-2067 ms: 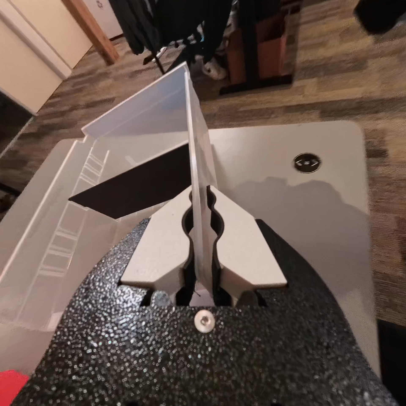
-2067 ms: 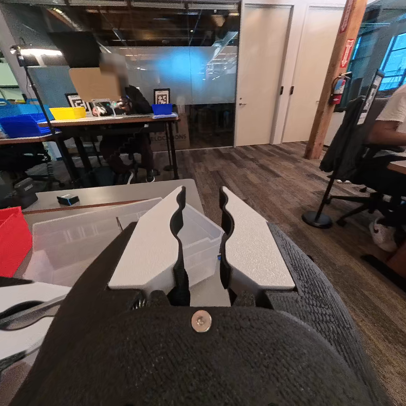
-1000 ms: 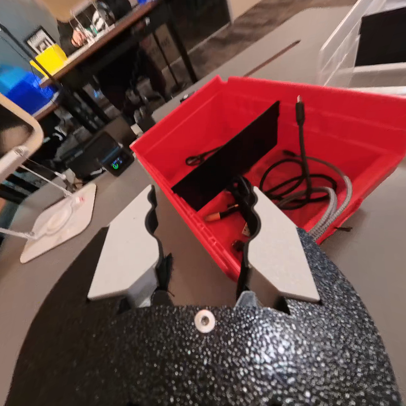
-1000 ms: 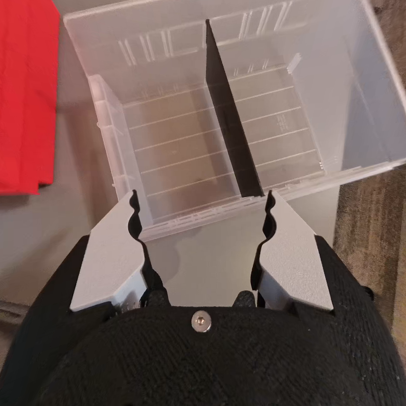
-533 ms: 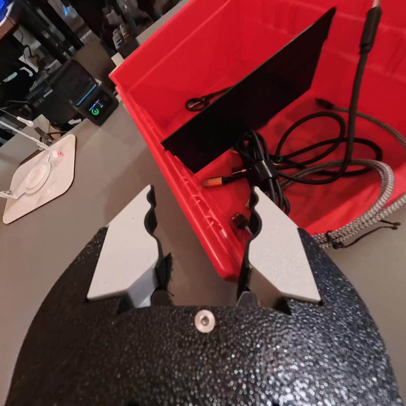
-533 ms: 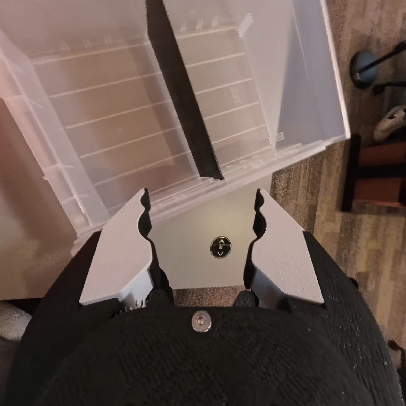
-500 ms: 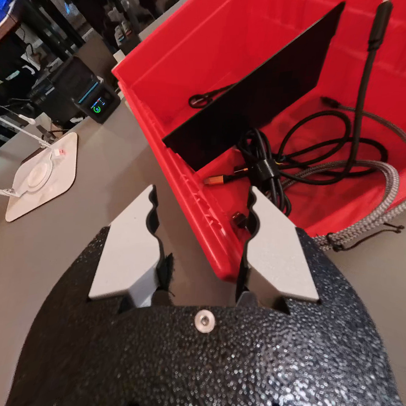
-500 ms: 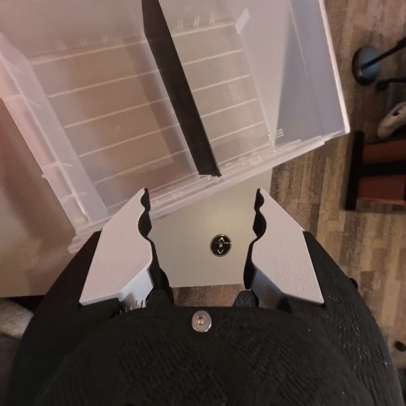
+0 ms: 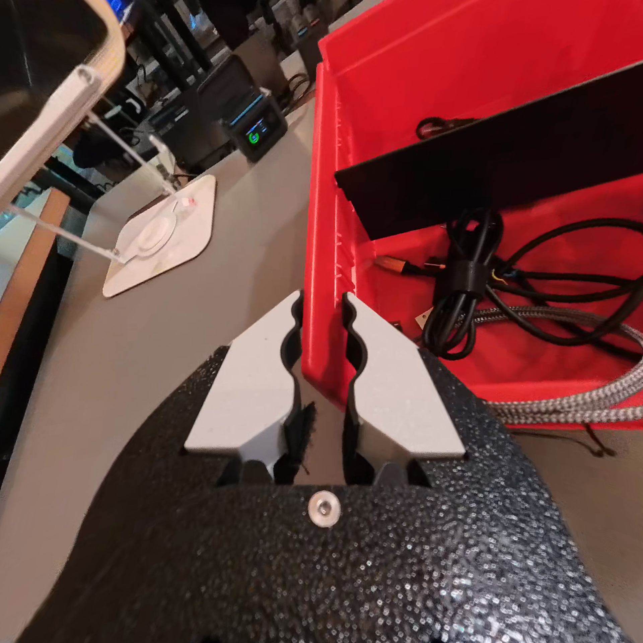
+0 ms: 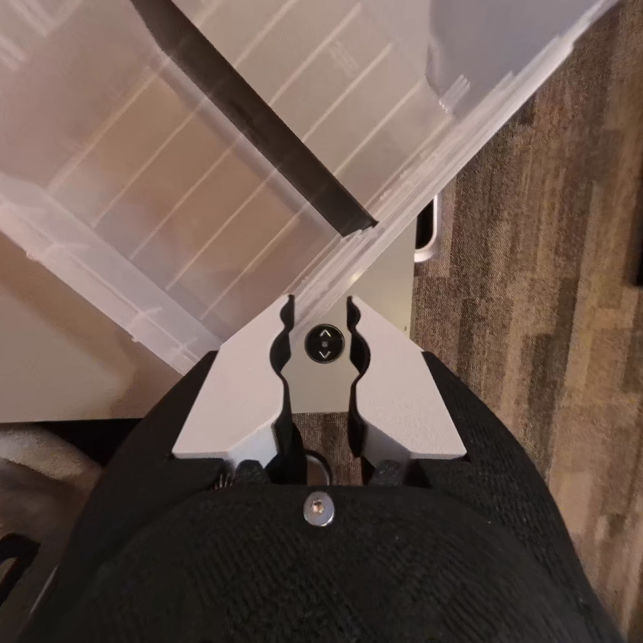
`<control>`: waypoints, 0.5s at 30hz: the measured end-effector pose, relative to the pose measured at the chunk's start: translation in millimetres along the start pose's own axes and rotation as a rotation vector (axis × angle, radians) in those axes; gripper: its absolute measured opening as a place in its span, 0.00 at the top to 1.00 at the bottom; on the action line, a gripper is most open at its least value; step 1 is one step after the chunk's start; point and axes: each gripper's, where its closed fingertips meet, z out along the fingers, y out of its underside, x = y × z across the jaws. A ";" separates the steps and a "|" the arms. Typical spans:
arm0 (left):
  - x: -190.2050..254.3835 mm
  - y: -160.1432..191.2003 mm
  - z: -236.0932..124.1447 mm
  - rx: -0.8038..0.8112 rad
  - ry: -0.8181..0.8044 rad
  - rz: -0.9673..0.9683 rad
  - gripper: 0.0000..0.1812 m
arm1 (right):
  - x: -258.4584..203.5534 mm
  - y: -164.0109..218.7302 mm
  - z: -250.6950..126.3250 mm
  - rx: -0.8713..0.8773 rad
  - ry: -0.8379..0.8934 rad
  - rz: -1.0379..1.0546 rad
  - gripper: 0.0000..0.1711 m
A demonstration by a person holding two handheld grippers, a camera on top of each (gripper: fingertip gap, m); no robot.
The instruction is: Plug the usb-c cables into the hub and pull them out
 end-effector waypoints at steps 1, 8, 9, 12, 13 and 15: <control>-6.2 4.7 -1.9 -0.003 0.000 -0.013 0.90 | 3.3 2.3 0.9 -0.004 -0.008 0.007 0.89; -56.7 39.5 -21.6 -0.010 0.005 -0.182 0.95 | 3.6 -5.4 2.6 0.065 -0.047 -0.176 0.89; -63.1 44.0 -24.8 -0.006 0.021 -0.223 0.96 | 0.7 -8.1 2.9 0.085 -0.065 -0.208 0.89; -88.8 63.6 -32.2 -0.029 -0.010 -0.254 0.96 | -13.5 -14.8 4.6 0.128 -0.152 -0.283 0.89; -98.2 70.7 -34.8 -0.037 -0.029 -0.258 0.96 | -19.0 -16.8 5.1 0.133 -0.176 -0.311 0.89; -116.3 83.9 -40.7 -0.048 -0.051 -0.287 0.96 | -28.3 -21.0 6.5 0.131 -0.200 -0.362 0.90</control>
